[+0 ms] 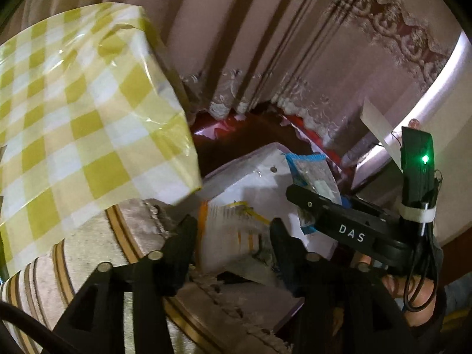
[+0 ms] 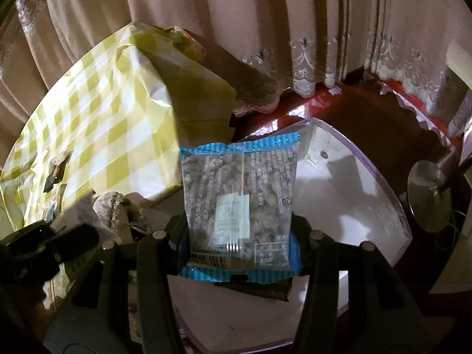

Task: Organize snacks
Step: 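Open both grippers above the white box to drop the packets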

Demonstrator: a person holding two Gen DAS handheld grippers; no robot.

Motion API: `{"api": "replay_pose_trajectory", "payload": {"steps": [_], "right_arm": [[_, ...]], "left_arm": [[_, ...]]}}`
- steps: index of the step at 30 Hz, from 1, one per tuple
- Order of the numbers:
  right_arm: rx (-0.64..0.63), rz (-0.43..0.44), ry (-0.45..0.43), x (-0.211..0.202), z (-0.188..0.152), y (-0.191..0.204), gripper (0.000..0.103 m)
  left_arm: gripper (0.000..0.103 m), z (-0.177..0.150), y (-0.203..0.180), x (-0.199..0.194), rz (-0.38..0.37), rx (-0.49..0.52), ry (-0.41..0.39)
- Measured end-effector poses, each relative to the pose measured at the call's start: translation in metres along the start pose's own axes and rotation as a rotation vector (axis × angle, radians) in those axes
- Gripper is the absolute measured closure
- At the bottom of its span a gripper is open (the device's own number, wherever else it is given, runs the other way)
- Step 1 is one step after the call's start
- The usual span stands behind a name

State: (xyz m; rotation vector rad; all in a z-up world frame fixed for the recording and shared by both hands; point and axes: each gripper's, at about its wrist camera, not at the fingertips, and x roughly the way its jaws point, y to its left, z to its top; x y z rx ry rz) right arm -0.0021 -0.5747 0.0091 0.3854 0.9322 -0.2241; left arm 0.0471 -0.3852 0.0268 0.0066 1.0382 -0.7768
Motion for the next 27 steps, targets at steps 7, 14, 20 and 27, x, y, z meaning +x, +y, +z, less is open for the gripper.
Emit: {"api": "replay_pose_trajectory", "payload": {"steps": [7, 14, 20, 27], "right_arm": [[0.026, -0.008, 0.009, 0.002, 0.0, -0.004, 0.039], [0.007, 0.005, -0.008, -0.001, 0.003, 0.006, 0.035], [-0.023, 0.021, 0.0, 0.002, 0.003, 0.023, 0.035], [-0.054, 0.029, 0.005, 0.003, 0.003, 0.042, 0.035]], "left_arm": [[0.033, 0.001, 0.004, 0.002, 0.072, 0.001, 0.007], [0.033, -0.003, 0.027, -0.017, 0.239, -0.035, -0.034], [0.033, -0.01, 0.063, -0.038, 0.277, -0.135, -0.078], [0.033, -0.022, 0.111, -0.071, 0.328, -0.25, -0.132]]}}
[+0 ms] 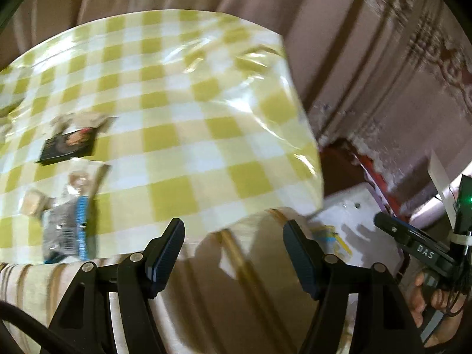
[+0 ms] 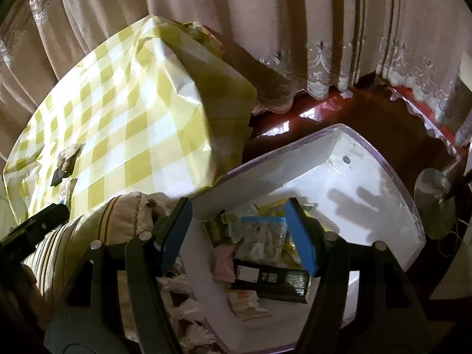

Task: Organize snacks
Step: 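Open both grippers above the white box to drop the packets, then bring both empty grippers back over the snack pile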

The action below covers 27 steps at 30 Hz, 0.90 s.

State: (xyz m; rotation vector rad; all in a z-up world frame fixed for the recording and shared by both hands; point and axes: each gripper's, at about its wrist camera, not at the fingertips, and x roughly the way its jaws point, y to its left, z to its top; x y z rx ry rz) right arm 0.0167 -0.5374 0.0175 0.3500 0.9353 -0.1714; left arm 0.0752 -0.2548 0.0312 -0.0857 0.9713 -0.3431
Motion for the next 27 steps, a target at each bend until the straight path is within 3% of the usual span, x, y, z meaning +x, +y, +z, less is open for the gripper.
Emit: {"api": "replay_pose_trajectory", "payload": {"steps": [14, 27], "right_arm": [[-0.111, 0.017, 0.015, 0.006, 0.0, 0.061, 0.035], [-0.243, 0.131, 0.076, 0.026, -0.015, 0.148, 0.035]], "left_arm": [[0.034, -0.017, 0.105, -0.041, 0.073, -0.179, -0.068], [0.034, -0.041, 0.185, -0.058, 0.141, -0.347, -0.063]]}}
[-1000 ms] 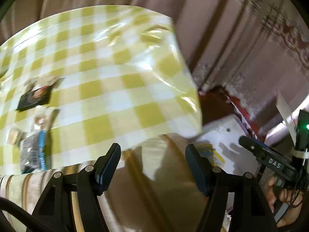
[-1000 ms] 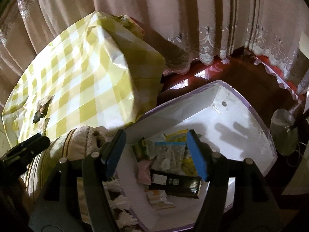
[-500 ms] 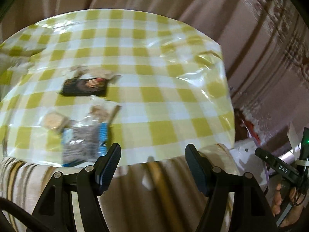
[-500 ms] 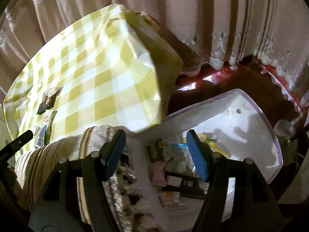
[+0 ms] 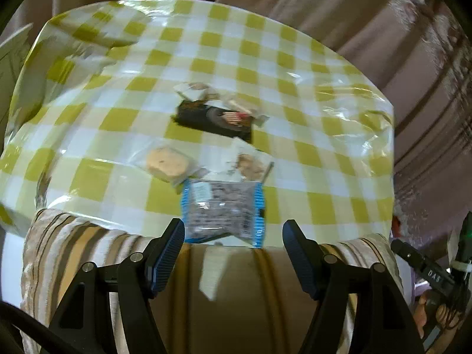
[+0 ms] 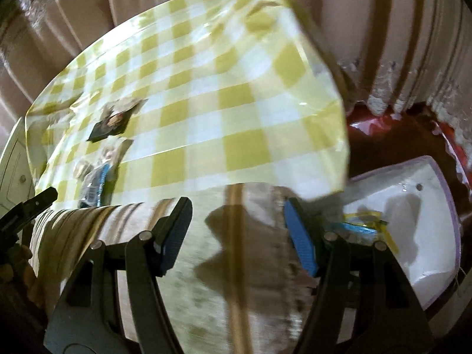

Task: Organize snacks
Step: 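Bring both empty grippers back over the snack pile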

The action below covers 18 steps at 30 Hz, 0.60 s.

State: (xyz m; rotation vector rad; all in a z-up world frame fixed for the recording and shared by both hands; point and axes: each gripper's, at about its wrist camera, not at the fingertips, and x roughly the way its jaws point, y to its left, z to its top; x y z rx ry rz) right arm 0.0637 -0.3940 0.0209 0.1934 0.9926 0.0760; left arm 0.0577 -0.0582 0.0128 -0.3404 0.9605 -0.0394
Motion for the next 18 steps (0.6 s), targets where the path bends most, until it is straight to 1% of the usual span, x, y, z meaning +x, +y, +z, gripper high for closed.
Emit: {"api": "replay_pose_trajectory", "payload": {"steps": [7, 9, 11, 12, 15, 18], "right_arm": [[-0.066, 0.021, 0.038, 0.02, 0.005, 0.04, 0.035], [-0.078, 0.019, 0.043, 0.024, 0.008, 0.047, 0.034], [-0.094, 0.023, 0.048, 0.028, 0.011, 0.057, 0.034], [-0.1, 0.024, 0.049, 0.03, 0.012, 0.062, 0.034], [-0.118, 0.026, 0.059, 0.04, 0.017, 0.079, 0.034], [-0.149, 0.033, 0.066, 0.05, 0.022, 0.099, 0.034]], "left_arm": [[0.034, 0.003, 0.018, 0.018, -0.006, -0.044, 0.07], [0.034, 0.006, 0.025, 0.021, -0.014, -0.071, 0.075], [0.034, 0.01, 0.033, 0.024, -0.007, -0.101, 0.077], [0.034, 0.013, 0.04, 0.027, -0.005, -0.131, 0.078], [0.034, 0.022, 0.056, 0.035, -0.02, -0.199, 0.079], [0.034, 0.031, 0.065, 0.048, -0.052, -0.235, 0.093]]}}
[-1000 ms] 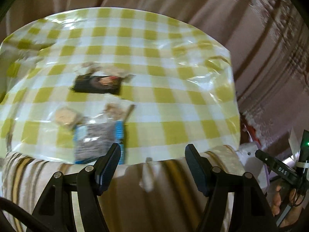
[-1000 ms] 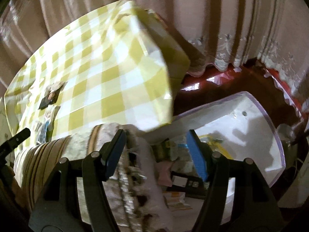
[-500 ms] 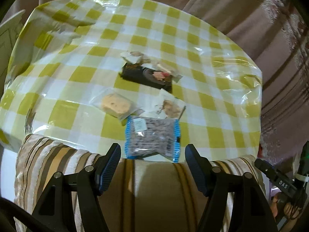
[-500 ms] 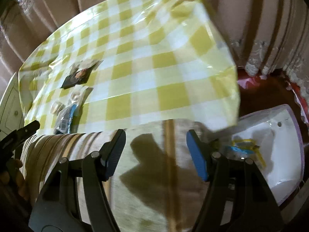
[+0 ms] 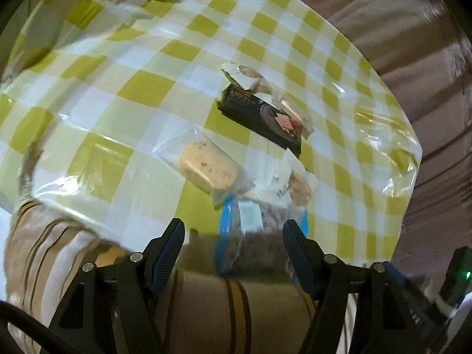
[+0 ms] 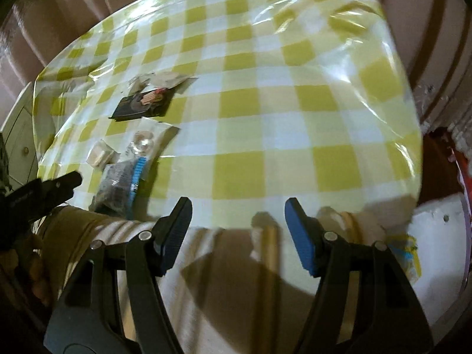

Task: Organize snacks
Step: 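Bring both empty grippers back over the snack pile, then grasp the clear speckled-cookie packet with the left gripper while the right grasps a white round-cookie packet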

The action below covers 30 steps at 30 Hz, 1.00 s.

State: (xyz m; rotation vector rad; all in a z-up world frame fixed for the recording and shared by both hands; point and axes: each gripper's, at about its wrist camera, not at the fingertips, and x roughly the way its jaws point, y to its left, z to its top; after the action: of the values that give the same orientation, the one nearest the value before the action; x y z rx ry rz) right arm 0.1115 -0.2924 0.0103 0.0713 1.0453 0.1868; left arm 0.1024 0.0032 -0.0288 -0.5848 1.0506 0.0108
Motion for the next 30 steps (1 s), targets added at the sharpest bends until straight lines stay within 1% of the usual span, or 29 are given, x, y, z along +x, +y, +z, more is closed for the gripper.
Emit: {"api": "replay_pose_trajectory", "payload": {"steps": [3, 8, 12, 17, 21, 23, 25, 26, 27, 28, 29, 30], "right_arm": [[-0.04, 0.011, 0.008, 0.009, 0.007, 0.018, 0.034], [-0.06, 0.034, 0.024, 0.022, 0.016, 0.035, 0.034], [-0.07, 0.048, 0.039, 0.032, 0.023, 0.047, 0.034], [-0.088, 0.062, 0.06, 0.046, 0.031, 0.061, 0.034], [-0.092, 0.066, 0.081, 0.059, 0.038, 0.07, 0.034], [-0.082, 0.071, 0.091, 0.065, 0.042, 0.074, 0.034], [-0.073, 0.071, 0.096, 0.07, 0.045, 0.076, 0.034], [-0.072, 0.07, 0.098, 0.072, 0.047, 0.078, 0.034], [-0.074, 0.069, 0.101, 0.075, 0.048, 0.08, 0.034], [-0.076, 0.067, 0.102, 0.077, 0.049, 0.082, 0.033], [-0.077, 0.065, 0.103, 0.078, 0.05, 0.084, 0.033], [-0.078, 0.064, 0.104, 0.08, 0.051, 0.086, 0.032]], "left_arm": [[0.035, 0.014, 0.005, 0.015, -0.028, -0.018, 0.022], [0.035, 0.032, 0.011, 0.041, -0.037, -0.041, 0.071], [0.036, 0.046, 0.007, 0.05, -0.022, -0.026, 0.054], [0.036, 0.062, -0.007, 0.062, 0.05, 0.04, 0.028], [0.037, 0.071, -0.024, 0.073, 0.15, 0.14, 0.013], [0.042, 0.072, -0.032, 0.079, 0.213, 0.2, 0.012], [0.052, 0.07, -0.039, 0.082, 0.292, 0.269, 0.01], [0.056, 0.069, -0.04, 0.083, 0.319, 0.287, 0.005], [0.058, 0.068, -0.04, 0.083, 0.33, 0.297, 0.001], [0.063, 0.068, -0.038, 0.081, 0.329, 0.296, -0.003], [0.065, 0.068, -0.034, 0.078, 0.324, 0.289, -0.006], [0.065, 0.069, -0.029, 0.076, 0.297, 0.27, -0.009]]}}
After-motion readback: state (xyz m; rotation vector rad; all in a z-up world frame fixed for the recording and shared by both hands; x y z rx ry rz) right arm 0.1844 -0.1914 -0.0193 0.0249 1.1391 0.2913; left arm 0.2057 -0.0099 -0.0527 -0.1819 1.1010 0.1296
